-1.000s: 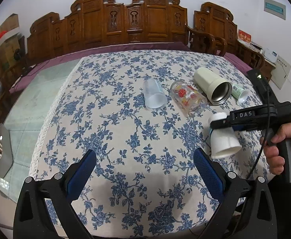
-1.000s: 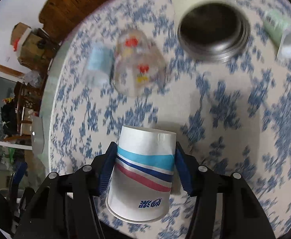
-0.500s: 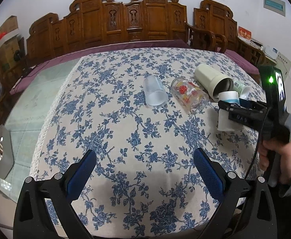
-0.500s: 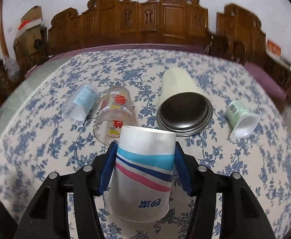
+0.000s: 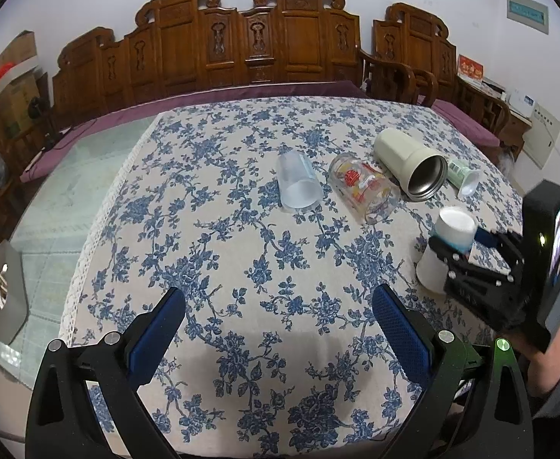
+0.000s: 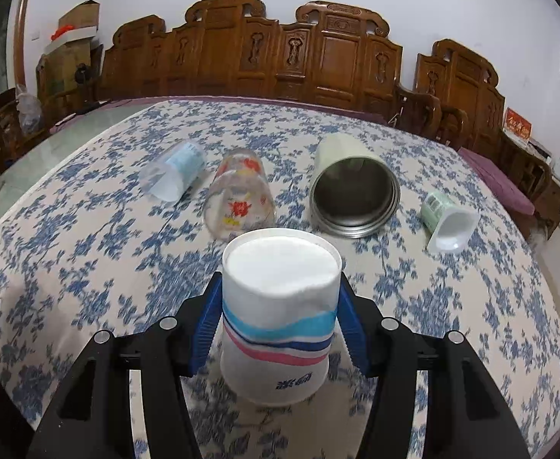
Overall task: Flip cup upside down
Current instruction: 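Lower the paper cup onto the tablecloth and open the right gripper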
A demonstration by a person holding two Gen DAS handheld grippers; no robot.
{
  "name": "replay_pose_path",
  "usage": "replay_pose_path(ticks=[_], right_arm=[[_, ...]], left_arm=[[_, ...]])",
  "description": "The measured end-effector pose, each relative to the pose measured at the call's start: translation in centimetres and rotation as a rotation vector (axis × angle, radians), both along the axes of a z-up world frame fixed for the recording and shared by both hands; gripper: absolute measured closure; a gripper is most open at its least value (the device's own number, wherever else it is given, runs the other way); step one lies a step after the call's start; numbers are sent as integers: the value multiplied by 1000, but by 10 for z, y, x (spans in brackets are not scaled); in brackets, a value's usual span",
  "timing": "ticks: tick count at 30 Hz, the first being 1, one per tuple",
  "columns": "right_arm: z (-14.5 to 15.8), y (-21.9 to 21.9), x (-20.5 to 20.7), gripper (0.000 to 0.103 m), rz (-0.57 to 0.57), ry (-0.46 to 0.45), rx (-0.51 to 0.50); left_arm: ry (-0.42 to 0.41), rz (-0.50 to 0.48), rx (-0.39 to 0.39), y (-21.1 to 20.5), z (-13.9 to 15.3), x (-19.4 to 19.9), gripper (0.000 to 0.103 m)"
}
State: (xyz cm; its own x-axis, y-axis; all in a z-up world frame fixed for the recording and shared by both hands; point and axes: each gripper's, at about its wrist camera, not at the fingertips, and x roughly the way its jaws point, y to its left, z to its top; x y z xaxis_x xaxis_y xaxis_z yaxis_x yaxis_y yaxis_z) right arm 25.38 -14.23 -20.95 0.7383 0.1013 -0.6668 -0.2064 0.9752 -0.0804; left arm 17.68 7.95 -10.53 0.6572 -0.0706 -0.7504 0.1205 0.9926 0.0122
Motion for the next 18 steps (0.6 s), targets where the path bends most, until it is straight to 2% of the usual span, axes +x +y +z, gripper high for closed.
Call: replay_pose_path(ticks=[8, 10, 18], right_arm=[[-4, -5, -8, 41, 16, 70, 65], [-2, -6, -10, 33, 21, 83, 89], [18, -19, -23, 16, 24, 75, 155]], left_arm=[[-7, -10, 3, -5, 2, -2, 9], [-11, -13, 5, -6, 2, -3, 9], [-37, -12, 11, -16, 10, -9, 9]])
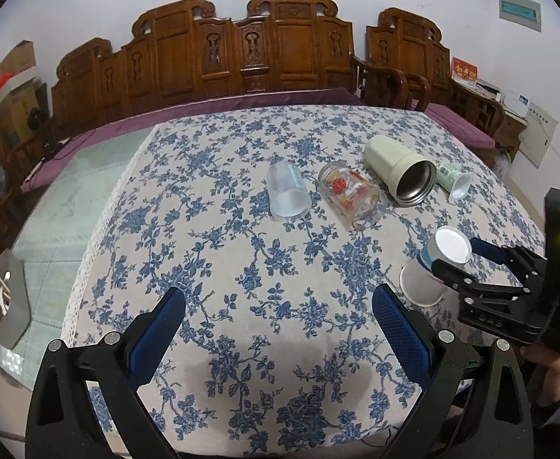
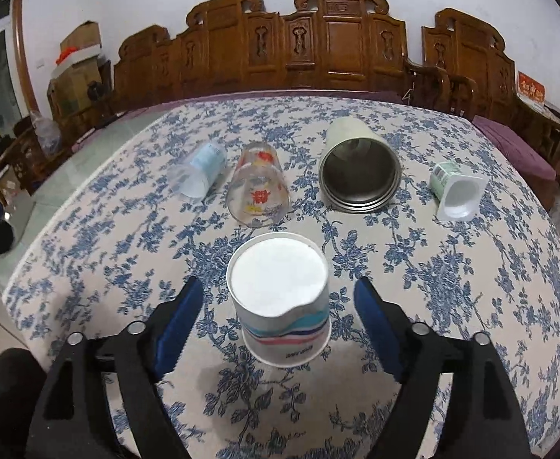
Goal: Flip cup upside down
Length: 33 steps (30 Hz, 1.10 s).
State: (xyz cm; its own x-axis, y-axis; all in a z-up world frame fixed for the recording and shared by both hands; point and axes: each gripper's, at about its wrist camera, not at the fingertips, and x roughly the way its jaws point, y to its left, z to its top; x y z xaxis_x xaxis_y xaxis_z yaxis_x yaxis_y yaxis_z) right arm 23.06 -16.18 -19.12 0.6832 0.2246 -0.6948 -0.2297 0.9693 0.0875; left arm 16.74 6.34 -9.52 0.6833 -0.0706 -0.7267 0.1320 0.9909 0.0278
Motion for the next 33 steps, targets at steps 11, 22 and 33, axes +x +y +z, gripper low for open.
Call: replay_pose_path(ticks=[11, 22, 33], right_arm=[[37, -31, -36, 3, -8, -50, 54], [50, -60, -79, 3, -28, -79, 77], [103, -80, -134, 3, -55, -233, 96]], left_arm=[[-18, 9, -6, -35, 7, -21, 9], [-30, 13, 6, -60, 8, -55, 9], [-153, 30, -24, -75, 49, -104, 8]])
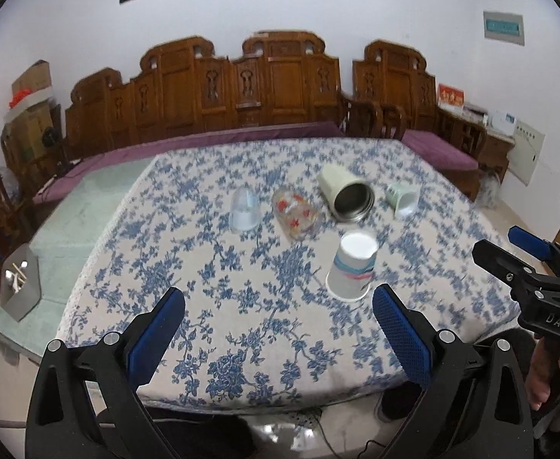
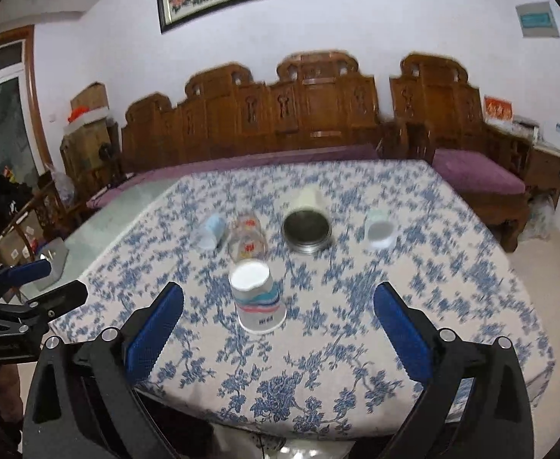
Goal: Flip cup upside down
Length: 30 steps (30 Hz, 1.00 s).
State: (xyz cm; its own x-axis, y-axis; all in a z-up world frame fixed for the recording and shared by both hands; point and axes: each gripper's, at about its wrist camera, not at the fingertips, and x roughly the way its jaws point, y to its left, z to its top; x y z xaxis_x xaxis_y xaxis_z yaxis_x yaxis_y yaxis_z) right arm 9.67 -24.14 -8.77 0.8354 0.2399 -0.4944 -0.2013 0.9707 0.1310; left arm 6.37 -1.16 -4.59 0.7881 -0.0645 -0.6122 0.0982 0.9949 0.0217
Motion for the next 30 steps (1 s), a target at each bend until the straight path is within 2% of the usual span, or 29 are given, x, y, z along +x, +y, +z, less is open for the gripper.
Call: replay_pose_path(ticks=[7, 12, 30], right_arm=[[43, 3, -36, 3, -3, -126, -28], [59, 5, -54, 3, -7, -171, -25], [68, 4, -65, 3, -19, -198, -10]], left_arm=[[-124, 11, -4, -6, 41, -34, 8], [-175, 18, -9, -6, 58, -50, 8], [-195, 38, -1, -3, 62, -59, 8]])
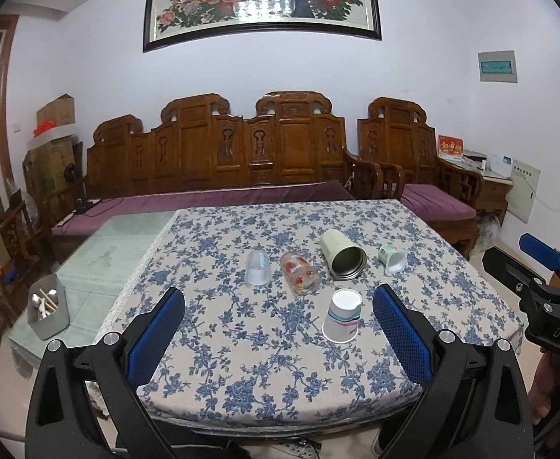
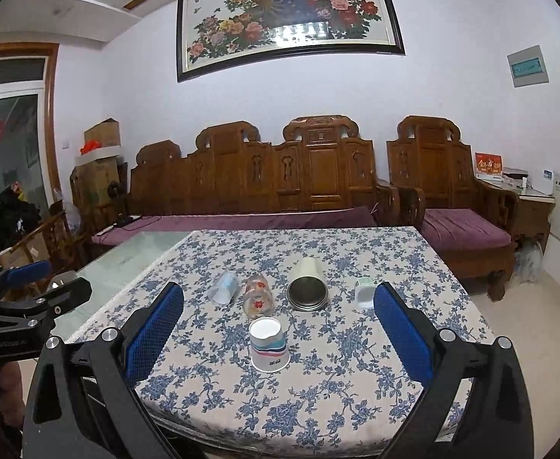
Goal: Flip cup upside down
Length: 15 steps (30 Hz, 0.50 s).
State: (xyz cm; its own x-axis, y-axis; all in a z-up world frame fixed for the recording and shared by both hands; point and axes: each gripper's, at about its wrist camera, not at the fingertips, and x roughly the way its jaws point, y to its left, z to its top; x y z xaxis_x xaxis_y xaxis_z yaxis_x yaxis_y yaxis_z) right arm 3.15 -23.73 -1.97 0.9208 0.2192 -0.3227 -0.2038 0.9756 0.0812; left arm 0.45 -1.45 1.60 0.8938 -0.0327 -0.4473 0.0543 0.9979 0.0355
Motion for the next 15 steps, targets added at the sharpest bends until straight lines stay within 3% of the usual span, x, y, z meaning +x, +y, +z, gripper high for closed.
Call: replay_pose_path(ticks=[15], right_arm=[[1, -1, 0, 3, 1, 2, 2]], left_arm=[[-3, -1, 0, -1, 0, 0, 8]])
